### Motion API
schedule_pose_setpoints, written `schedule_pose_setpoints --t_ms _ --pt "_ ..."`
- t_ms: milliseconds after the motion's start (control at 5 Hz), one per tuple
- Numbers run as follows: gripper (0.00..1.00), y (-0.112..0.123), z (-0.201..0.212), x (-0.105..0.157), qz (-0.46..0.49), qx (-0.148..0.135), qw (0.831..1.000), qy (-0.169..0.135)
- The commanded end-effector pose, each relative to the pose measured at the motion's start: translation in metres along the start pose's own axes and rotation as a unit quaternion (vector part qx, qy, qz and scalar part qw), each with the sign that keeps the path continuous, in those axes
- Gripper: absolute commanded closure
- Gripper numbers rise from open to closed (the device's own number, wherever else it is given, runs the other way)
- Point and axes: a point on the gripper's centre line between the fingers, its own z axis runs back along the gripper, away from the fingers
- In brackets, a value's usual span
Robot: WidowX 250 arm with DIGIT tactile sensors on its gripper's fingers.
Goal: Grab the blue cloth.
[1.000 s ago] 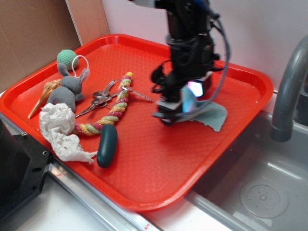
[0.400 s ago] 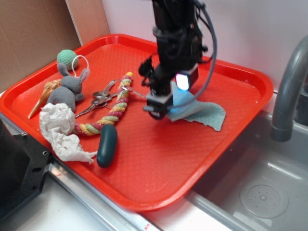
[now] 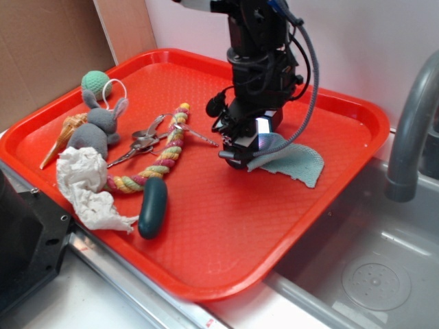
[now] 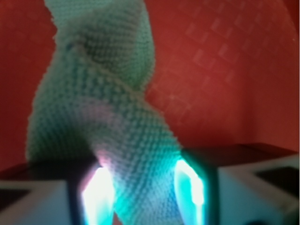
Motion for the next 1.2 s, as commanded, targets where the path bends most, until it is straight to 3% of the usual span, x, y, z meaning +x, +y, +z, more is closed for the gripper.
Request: schedule_pose_setpoints --t_ms 0,200,400,600,800,1000 --pt "1.00 0.001 0.056 -0.019 0.173 0.039 0.984 0.000" --pt "1.00 0.004 0.088 -0.040 0.291 0.079 0.952 0.057" --pt "1.00 -0.010 0.138 -0.080 0.410 0.096 0.907 0.036" --pt "1.00 -0.019 0.187 -0.115 0.523 0.096 0.847 0.002" --pt "1.00 -0.020 0.227 -0.131 0.629 0.063 0.775 -0.005" --pt "1.00 -0.019 0.240 -0.134 0.718 0.045 0.694 0.010"
